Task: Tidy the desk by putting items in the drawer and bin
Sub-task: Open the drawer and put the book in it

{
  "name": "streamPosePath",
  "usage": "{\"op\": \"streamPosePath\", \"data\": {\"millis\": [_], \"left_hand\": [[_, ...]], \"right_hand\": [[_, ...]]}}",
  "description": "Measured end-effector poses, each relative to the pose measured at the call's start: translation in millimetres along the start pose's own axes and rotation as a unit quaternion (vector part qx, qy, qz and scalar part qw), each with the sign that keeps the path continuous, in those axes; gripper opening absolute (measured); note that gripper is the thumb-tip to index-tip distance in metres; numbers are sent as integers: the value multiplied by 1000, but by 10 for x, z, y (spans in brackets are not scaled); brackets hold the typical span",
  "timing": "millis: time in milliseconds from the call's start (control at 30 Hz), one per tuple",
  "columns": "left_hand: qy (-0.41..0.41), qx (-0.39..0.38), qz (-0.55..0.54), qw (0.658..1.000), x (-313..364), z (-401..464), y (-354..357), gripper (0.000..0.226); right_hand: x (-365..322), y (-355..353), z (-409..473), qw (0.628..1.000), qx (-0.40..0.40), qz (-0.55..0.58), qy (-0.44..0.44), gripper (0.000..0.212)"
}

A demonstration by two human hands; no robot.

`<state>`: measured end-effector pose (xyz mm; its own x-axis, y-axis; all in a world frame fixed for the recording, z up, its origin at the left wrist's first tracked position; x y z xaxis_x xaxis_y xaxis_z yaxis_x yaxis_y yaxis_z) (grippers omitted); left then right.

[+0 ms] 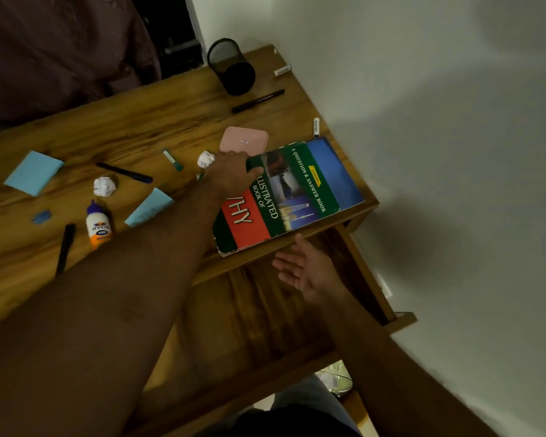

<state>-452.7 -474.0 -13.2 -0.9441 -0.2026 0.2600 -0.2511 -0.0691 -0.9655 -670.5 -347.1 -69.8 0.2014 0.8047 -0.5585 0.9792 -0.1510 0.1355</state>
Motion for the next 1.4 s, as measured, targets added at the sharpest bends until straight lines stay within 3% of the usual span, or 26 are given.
{"op": "streamPosePath", "data": {"millis": [167,300,467,667,1000,1100,1267,1400], "left_hand": [[15,2,-8,1000,38,-64,15,52],[43,26,-76,996,90,-280,31,47],[0,-21,-176,984,180,-577,99,49],[-58,-83,-168,981,160,-979,92,38],[-57,-90,-122,987,-27,-1740,5,35],[-53,-128,-136,981,-86,-1968,-78,39],[-58,-244,-230,940,-210,-2342,-137,39],[-66,-274,-256,925,-301,-2586,-73,40]], "right_hand": [[43,25,20,1000,1,7,-6,43],[69,44,-13,1000,6,6,-20,44],[118,39,-136,998,48,42,-20,31],[370,-79,-421,992,102,72,-34,22],[1088,-228,-1048,981,164,98,-43,15],[1186,-346,-1232,977,183,88,-60,17],[1325,-607,-1630,970,204,45,-121,19],[1379,-668,-1828,967,204,19,-149,21]]}}
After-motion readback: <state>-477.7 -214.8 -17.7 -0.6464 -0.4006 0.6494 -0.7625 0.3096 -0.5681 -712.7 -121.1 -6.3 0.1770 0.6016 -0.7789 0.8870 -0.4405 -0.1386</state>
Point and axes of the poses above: each hand's wrist, its own z-axis towards the middle knuckle, its own y-axis out of the palm, x = y × z, the point moved 2 cm from there along z, towards the middle knuckle, and after that the axes turned 15 degrees about x, right-handed, at the moved point
